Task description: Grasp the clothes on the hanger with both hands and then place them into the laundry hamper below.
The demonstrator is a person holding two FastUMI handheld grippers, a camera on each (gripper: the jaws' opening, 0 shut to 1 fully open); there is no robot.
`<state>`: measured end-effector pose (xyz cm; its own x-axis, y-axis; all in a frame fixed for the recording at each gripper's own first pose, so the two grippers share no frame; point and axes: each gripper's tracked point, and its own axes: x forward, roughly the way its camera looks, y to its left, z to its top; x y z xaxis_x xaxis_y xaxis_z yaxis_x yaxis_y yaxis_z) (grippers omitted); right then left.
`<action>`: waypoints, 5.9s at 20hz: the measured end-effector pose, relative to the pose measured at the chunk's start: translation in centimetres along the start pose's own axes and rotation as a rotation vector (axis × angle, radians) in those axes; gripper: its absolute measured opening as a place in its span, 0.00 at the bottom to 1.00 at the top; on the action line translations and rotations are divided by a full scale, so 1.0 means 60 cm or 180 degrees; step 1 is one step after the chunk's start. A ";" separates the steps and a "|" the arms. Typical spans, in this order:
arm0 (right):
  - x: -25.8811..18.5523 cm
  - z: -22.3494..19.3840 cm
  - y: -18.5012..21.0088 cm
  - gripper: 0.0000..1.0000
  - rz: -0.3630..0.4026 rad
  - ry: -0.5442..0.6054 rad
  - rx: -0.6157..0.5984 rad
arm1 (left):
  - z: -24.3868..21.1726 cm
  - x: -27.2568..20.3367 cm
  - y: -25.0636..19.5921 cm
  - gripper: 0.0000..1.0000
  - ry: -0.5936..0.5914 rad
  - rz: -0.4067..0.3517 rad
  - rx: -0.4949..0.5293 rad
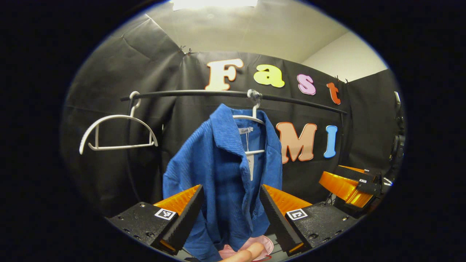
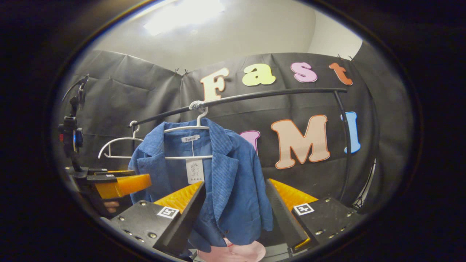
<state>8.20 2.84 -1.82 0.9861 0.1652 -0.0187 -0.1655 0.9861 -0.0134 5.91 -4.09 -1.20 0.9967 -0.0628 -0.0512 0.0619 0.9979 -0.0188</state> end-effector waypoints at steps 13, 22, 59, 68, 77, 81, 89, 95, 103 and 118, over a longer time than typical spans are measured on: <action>0.172 -0.119 0.008 0.99 -0.0038 0.0325 -0.0311 | -0.054 0.070 0.007 0.87 -0.0019 0.0295 -0.0082; 0.273 -0.168 0.059 0.98 0.0066 0.0367 0.0057 | -0.043 0.094 0.042 0.16 -0.0075 -0.0028 -0.0401; 0.322 0.022 -0.146 0.04 -0.1254 -0.0306 -0.0472 | 0.196 0.051 0.349 0.00 -0.0607 0.0364 0.0604; 0.390 0.041 -0.221 0.01 -0.1393 -0.0394 -0.0190 | 0.172 0.133 0.294 0.02 -0.0524 0.0166 0.0489; 0.439 -0.102 -0.255 0.01 -0.1414 0.0215 0.0031 | 0.069 0.197 0.267 0.02 -0.0240 0.0052 0.0151; 0.413 -0.174 -0.231 0.02 -0.1231 0.0265 0.0148 | -0.011 0.193 0.279 0.02 0.0043 0.0128 -0.0025; 0.283 -0.221 -0.129 0.06 -0.0936 0.0300 -0.0074 | -0.065 0.133 0.277 0.02 0.0024 0.0268 0.0108; 0.169 -0.215 -0.084 0.06 -0.1086 0.0341 -0.0022 | -0.062 0.077 0.226 0.02 -0.0029 0.0114 0.0000; 0.044 -0.187 -0.035 0.06 -0.1259 0.0428 0.0037 | -0.069 0.065 0.118 0.02 -0.0003 -0.0226 -0.0059; 0.018 -0.098 -0.021 0.06 -0.1227 0.0086 0.0150 | -0.043 0.115 0.037 0.03 -0.0217 -0.0393 -0.0103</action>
<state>9.35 1.67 -7.69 0.9749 -0.2175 -0.0475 0.2187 0.9756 0.0213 12.80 -2.33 -4.16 0.9829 -0.1828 0.0214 0.1837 0.9815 -0.0530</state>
